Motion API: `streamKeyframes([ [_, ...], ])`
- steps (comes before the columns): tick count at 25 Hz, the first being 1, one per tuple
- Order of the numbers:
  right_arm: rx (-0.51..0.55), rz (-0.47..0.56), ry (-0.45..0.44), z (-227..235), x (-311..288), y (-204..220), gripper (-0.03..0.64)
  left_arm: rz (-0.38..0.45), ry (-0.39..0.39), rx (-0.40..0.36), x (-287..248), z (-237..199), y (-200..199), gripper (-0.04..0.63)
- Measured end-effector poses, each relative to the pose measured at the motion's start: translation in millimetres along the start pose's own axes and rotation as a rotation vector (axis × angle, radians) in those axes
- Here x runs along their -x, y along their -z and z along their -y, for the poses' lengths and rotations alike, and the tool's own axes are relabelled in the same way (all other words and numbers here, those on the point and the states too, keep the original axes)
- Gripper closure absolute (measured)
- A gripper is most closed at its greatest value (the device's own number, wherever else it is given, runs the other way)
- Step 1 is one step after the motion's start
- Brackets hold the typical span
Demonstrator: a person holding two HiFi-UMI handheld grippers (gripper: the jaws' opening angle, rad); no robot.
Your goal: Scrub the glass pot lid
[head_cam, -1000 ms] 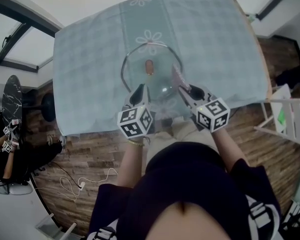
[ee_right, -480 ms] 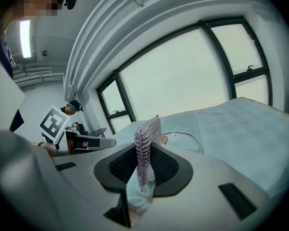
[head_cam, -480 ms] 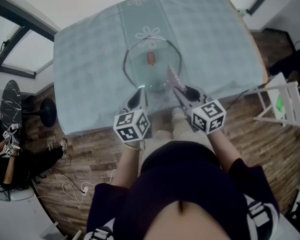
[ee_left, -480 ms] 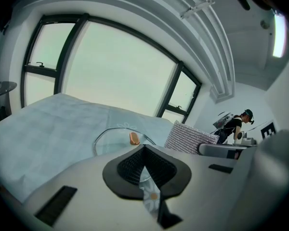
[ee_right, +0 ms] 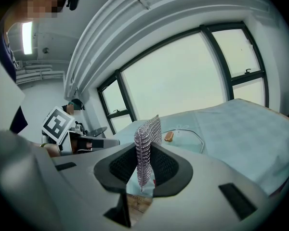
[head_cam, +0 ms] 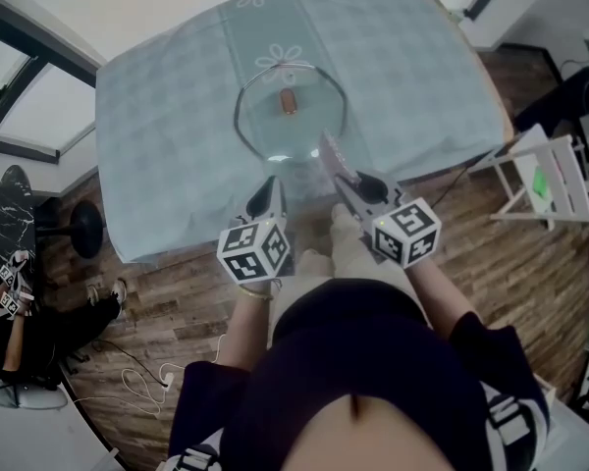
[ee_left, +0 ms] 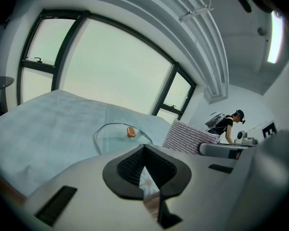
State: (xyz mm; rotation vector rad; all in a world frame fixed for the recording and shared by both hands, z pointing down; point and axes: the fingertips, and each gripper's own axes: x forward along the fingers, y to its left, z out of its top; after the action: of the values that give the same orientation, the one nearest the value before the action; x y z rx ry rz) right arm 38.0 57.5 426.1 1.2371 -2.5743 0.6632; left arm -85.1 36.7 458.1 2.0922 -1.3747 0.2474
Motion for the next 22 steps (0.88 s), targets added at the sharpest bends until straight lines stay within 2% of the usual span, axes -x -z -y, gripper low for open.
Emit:
streamKeyframes([
  [7,0.0,0.003,0.012,-17.7,14.1,13.0,0.537,0.007,0.013,-0.012,19.9,6.5,13.2,0.595],
  [22,0.026,-0.006,0.011,-45.2,26.3,27.4,0.537,0.03,-0.009,0.021,45.6,-2.7,27.1,0.595],
])
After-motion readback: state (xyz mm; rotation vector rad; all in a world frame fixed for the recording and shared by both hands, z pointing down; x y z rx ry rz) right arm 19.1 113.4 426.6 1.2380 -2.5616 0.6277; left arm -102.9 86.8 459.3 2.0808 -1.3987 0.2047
